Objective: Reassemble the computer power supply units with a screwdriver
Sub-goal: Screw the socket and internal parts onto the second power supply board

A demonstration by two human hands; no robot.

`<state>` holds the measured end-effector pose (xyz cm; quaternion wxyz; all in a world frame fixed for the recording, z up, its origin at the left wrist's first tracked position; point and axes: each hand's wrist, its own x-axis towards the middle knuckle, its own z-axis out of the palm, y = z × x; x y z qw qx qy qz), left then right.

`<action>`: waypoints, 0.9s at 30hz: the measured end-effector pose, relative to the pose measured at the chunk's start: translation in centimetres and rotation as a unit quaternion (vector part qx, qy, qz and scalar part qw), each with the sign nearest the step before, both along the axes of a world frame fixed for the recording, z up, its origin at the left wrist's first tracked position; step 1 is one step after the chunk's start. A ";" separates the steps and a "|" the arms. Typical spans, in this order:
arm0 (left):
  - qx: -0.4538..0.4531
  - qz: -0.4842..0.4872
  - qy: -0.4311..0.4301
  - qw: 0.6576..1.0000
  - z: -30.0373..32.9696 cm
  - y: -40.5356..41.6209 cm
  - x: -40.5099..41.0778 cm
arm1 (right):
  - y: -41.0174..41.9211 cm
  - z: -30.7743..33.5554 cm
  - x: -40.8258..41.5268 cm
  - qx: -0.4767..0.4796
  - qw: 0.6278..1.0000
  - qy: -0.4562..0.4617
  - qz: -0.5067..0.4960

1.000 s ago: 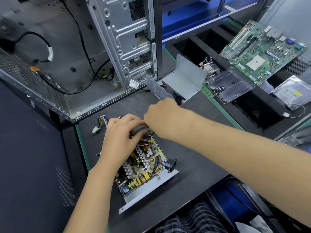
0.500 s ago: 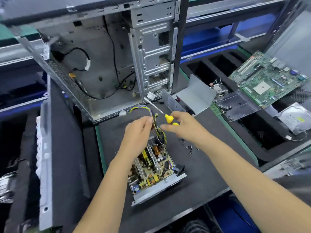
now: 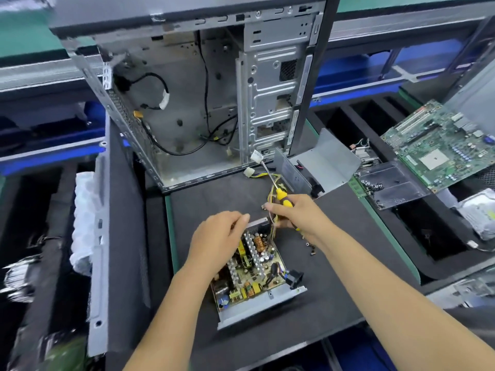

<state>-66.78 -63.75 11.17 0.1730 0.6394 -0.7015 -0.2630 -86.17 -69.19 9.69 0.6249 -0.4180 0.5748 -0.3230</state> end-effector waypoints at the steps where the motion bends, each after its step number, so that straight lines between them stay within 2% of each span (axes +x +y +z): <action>1: -0.011 0.018 0.020 1.000 -0.3 0.7 0.4 | -0.6 -0.1 0.0 0.030 0.999 -0.025 0.000; 4: -0.062 0.020 0.052 0.996 -1.0 2.0 1.1 | -2.1 -0.1 -0.3 0.105 0.992 -0.055 0.040; 7: -0.099 0.015 0.051 0.994 -1.4 2.9 1.4 | -2.9 0.2 0.3 0.108 0.992 -0.015 0.069; 10: -0.166 0.040 0.132 0.976 -1.8 6.0 2.3 | -2.8 0.9 0.9 0.021 0.985 0.145 0.087; 13: -0.150 -0.026 0.215 0.965 -2.8 10.3 3.6 | -1.4 1.4 0.3 -0.068 0.966 0.243 0.063; 17: -0.079 -0.122 0.180 0.973 -3.7 12.1 3.9 | 1.8 1.2 -0.6 -0.140 0.945 0.290 0.051; 21: -0.135 -0.158 0.138 0.968 -3.9 11.6 2.8 | 5.2 0.6 -1.8 -0.103 0.970 0.216 0.040; 24: -0.135 -0.153 0.140 0.969 -4.1 11.2 2.8 | 7.7 0.0 -3.3 -0.010 0.980 0.175 0.095; 27: -0.135 -0.159 0.129 0.969 -4.3 10.9 3.1 | 9.8 -0.7 -4.1 0.082 0.986 0.091 0.117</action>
